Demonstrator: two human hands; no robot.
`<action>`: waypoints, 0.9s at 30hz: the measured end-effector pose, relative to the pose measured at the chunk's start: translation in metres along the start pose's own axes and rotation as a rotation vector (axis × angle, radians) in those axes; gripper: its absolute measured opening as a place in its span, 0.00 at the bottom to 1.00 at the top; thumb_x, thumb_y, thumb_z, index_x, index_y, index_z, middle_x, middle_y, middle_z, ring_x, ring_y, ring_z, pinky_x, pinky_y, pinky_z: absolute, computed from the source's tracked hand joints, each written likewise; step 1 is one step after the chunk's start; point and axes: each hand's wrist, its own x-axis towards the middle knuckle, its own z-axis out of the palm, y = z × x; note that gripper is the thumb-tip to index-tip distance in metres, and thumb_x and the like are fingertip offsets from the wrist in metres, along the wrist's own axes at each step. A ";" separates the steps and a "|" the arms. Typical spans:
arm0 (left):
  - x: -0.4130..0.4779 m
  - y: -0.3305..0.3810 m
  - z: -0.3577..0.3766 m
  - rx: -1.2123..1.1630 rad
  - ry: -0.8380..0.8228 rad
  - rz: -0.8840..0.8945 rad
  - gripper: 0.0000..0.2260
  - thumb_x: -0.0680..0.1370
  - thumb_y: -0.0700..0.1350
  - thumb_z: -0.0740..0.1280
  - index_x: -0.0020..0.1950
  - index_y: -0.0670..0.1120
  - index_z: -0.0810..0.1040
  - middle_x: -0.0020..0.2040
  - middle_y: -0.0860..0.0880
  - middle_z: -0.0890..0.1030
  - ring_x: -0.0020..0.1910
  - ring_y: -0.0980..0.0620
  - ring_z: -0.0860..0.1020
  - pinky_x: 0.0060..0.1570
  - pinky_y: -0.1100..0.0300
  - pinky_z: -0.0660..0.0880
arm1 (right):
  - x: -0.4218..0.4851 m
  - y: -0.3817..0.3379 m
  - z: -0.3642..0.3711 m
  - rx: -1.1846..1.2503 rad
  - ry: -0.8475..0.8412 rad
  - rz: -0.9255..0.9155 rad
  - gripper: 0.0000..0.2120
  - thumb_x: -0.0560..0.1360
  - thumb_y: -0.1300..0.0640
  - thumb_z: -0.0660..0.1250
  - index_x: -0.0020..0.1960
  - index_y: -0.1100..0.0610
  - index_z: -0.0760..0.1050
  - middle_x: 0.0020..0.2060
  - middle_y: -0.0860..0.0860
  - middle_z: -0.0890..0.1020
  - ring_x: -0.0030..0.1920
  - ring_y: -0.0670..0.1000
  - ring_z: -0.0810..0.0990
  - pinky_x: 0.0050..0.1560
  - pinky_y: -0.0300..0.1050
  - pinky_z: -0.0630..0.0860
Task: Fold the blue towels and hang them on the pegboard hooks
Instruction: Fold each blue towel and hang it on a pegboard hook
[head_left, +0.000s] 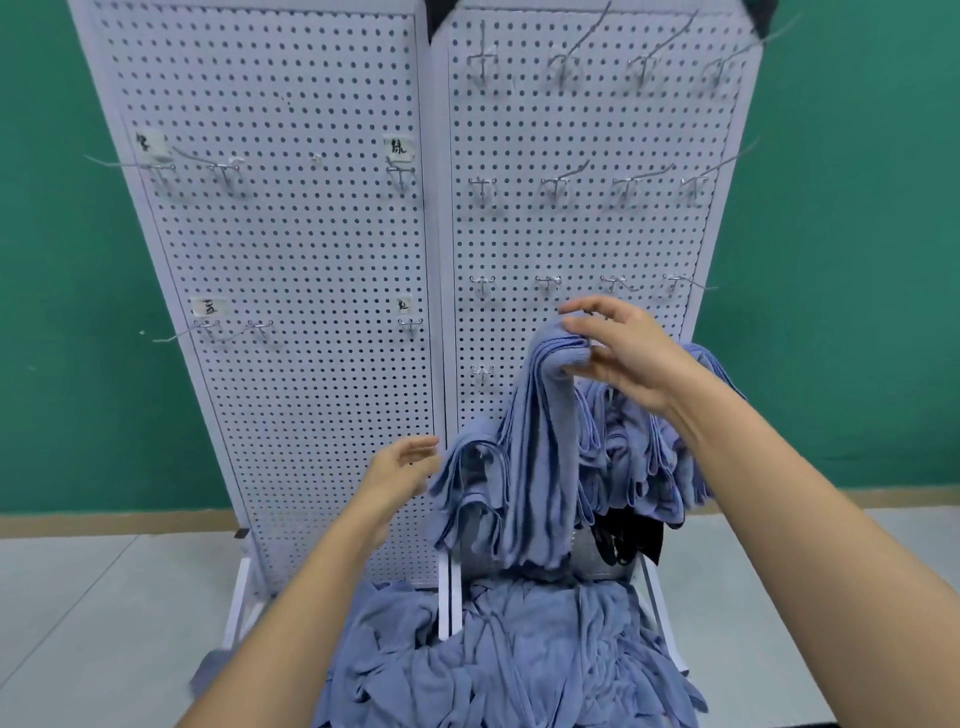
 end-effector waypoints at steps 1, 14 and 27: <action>-0.002 0.011 0.012 -0.003 -0.041 0.064 0.13 0.77 0.45 0.69 0.61 0.50 0.76 0.60 0.51 0.78 0.58 0.53 0.77 0.59 0.56 0.75 | 0.004 -0.003 0.006 -0.033 0.009 -0.007 0.03 0.77 0.63 0.66 0.49 0.57 0.76 0.44 0.54 0.79 0.36 0.50 0.81 0.35 0.41 0.81; -0.002 0.056 0.090 0.141 0.126 0.356 0.22 0.78 0.39 0.65 0.70 0.49 0.66 0.60 0.51 0.77 0.48 0.55 0.77 0.42 0.69 0.73 | 0.034 -0.019 0.024 0.178 0.126 -0.079 0.01 0.78 0.64 0.64 0.49 0.60 0.73 0.42 0.55 0.78 0.34 0.49 0.82 0.35 0.39 0.80; 0.017 0.052 0.017 0.264 0.267 0.282 0.05 0.73 0.49 0.69 0.48 0.55 0.80 0.40 0.56 0.83 0.40 0.53 0.82 0.44 0.47 0.81 | 0.033 0.093 0.006 -0.601 -0.065 0.052 0.16 0.74 0.61 0.68 0.61 0.50 0.73 0.59 0.50 0.76 0.59 0.51 0.75 0.53 0.44 0.72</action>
